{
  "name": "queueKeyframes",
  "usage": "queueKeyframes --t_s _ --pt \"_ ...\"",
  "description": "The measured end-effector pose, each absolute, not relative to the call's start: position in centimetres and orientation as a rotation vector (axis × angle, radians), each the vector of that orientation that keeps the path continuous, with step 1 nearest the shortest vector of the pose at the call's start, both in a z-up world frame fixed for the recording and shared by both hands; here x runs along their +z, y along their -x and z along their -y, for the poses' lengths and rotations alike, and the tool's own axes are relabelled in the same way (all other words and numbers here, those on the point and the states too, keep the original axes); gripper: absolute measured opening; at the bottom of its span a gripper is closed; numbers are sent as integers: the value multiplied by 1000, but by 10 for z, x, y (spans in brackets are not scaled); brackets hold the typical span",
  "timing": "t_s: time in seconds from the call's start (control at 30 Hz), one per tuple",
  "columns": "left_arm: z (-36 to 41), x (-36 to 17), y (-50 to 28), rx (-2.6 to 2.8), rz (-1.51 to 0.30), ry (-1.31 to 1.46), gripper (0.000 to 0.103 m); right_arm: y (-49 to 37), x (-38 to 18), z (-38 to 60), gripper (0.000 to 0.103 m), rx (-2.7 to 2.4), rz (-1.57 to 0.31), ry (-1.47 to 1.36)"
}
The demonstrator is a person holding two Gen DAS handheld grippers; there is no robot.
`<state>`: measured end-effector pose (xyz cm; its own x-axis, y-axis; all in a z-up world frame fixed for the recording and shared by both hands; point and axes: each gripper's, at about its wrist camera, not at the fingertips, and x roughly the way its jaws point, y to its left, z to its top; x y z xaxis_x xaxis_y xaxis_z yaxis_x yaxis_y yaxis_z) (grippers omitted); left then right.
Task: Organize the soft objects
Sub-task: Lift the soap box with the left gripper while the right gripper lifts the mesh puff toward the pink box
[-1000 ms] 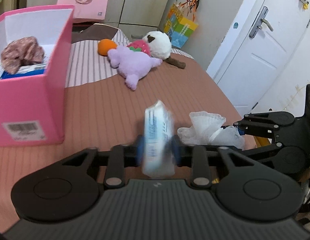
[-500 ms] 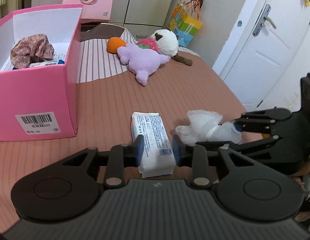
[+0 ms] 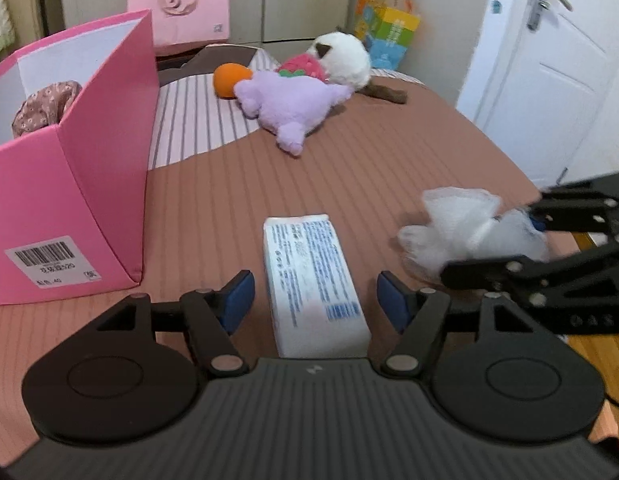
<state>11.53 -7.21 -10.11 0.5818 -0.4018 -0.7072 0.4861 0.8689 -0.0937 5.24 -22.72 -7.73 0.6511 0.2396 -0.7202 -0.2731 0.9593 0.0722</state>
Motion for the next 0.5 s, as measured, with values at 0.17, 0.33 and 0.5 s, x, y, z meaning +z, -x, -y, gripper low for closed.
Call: queueKeyframes --t_s 0.17,0.33,0.5 --pt "78 -103 -107 -519 -718 -206 39 -55 -78 229 42 285 -807 46" --pt "64 -99 -96 -518 -728 -207 38 -51 -73 225 44 278 -793 60" --pt "44 -87 -89 -527 -764 -175 38 -43 -63 209 44 357 -784 75"
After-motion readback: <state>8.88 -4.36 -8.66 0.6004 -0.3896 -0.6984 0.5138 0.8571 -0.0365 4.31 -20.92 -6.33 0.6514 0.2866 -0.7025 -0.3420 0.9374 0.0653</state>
